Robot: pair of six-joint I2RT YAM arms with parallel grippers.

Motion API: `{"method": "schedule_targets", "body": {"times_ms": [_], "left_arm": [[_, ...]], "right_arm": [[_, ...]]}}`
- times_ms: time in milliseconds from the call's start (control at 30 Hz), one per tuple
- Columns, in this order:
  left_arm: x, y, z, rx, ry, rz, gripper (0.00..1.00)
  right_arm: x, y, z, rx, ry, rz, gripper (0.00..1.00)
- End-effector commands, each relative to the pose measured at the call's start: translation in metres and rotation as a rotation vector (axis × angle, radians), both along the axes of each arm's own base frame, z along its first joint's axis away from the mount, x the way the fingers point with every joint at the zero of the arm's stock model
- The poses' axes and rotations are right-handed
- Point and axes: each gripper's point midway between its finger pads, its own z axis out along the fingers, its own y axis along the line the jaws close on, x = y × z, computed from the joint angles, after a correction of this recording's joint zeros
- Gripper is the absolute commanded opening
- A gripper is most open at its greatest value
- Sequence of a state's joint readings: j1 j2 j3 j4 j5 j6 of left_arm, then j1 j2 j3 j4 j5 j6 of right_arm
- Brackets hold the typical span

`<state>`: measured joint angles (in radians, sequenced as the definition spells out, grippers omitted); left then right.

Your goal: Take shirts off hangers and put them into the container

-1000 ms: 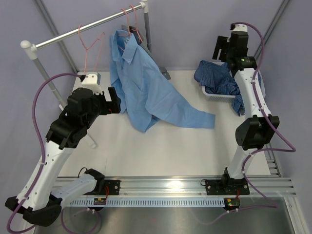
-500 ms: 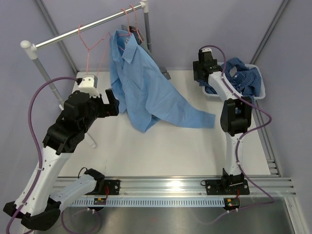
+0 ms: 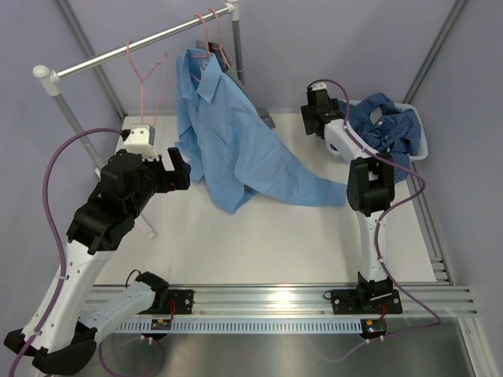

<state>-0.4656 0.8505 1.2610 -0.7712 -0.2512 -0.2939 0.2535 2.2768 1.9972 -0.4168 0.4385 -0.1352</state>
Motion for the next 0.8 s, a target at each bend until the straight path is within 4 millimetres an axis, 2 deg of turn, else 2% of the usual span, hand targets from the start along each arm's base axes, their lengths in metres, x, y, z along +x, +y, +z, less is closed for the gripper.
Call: {"method": "schedule_targets", "body": {"times_ms": [0, 133, 233, 367, 500, 667, 767], "left_arm": [[0.0, 0.0, 0.004, -0.02, -0.019, 0.006, 0.99], [-0.001, 0.001, 0.005, -0.02, -0.019, 0.006, 0.99], [-0.001, 0.001, 0.003, -0.019, -0.014, 0.007, 0.99], [-0.002, 0.001, 0.002, -0.021, -0.014, 0.007, 0.99], [-0.002, 0.002, 0.002, -0.019, -0.013, 0.009, 0.99], [-0.002, 0.001, -0.001, -0.018, -0.007, 0.006, 0.99], [-0.002, 0.001, -0.001, -0.018, -0.005, 0.006, 0.99]], "right_arm": [[0.011, 0.001, 0.013, -0.051, -0.047, -0.012, 0.81], [0.013, -0.004, 0.013, -0.067, -0.057, -0.039, 0.78], [0.014, -0.007, 0.015, -0.076, -0.066, -0.056, 0.72], [0.015, -0.008, 0.02, -0.079, -0.08, -0.061, 0.59], [0.015, -0.007, 0.029, -0.075, -0.093, -0.058, 0.4], [0.016, -0.005, 0.041, -0.058, -0.112, -0.048, 0.36], [0.016, -0.003, 0.055, -0.041, -0.138, -0.042, 0.31]]}}
